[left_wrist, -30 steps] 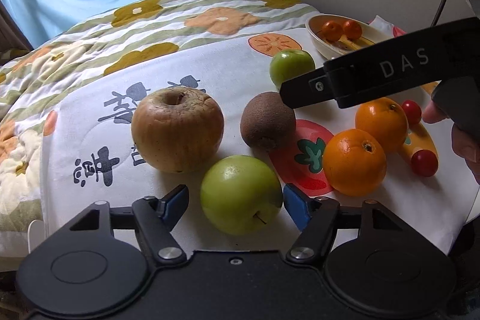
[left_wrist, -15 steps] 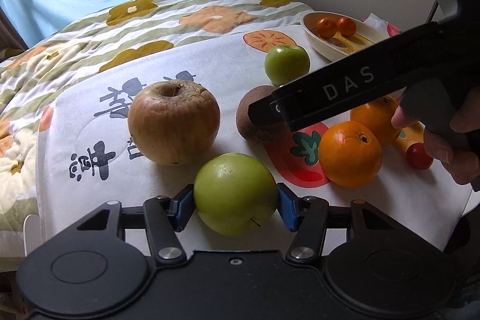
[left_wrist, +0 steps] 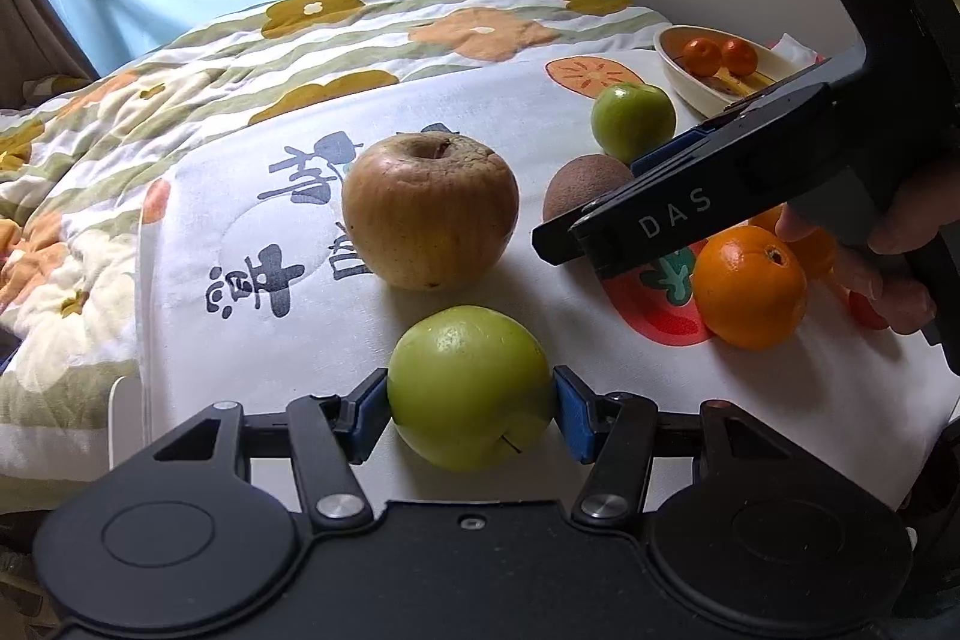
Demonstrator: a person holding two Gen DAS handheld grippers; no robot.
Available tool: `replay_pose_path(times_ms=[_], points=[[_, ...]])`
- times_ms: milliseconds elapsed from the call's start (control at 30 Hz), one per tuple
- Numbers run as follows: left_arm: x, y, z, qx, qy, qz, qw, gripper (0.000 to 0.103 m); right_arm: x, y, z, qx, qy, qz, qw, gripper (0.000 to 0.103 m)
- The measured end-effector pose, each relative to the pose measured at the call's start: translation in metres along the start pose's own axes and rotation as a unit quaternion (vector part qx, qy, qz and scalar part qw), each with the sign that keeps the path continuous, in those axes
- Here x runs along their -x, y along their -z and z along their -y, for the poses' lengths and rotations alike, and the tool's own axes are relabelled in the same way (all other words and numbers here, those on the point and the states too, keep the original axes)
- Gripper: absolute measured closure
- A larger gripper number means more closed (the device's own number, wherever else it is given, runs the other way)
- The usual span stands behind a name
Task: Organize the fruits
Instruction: 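Grasp the green apple with the left tool while the right tool grasps the kiwi, then carry the green apple into the bowl with the left tool while the right tool carries the kiwi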
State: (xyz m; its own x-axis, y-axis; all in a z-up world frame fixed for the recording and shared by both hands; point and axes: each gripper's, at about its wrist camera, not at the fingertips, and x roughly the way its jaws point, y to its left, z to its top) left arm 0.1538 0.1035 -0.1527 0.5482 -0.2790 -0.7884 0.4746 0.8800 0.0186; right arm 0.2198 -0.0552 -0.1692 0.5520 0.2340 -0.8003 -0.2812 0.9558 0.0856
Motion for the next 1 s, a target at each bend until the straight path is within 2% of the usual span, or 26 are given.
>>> replay_pose_path(times_ms=[300, 633, 1000], points=[[0.006, 0.004, -0.004, 0.014, -0.011, 0.006, 0.9998, 0.042, -0.003, 0.001, -0.002, 0.015, -0.009, -0.002, 1.0, 0.023], [0.024, -0.003, 0.004, 0.019, -0.024, 0.025, 0.9992, 0.042, 0.024, 0.001, -0.001, 0.006, -0.017, 0.019, 1.0, 0.025], [0.066, -0.026, 0.029, 0.024, -0.042, 0.059, 0.9971, 0.042, 0.096, 0.004, 0.032, -0.034, -0.002, 0.056, 0.998, 0.025]])
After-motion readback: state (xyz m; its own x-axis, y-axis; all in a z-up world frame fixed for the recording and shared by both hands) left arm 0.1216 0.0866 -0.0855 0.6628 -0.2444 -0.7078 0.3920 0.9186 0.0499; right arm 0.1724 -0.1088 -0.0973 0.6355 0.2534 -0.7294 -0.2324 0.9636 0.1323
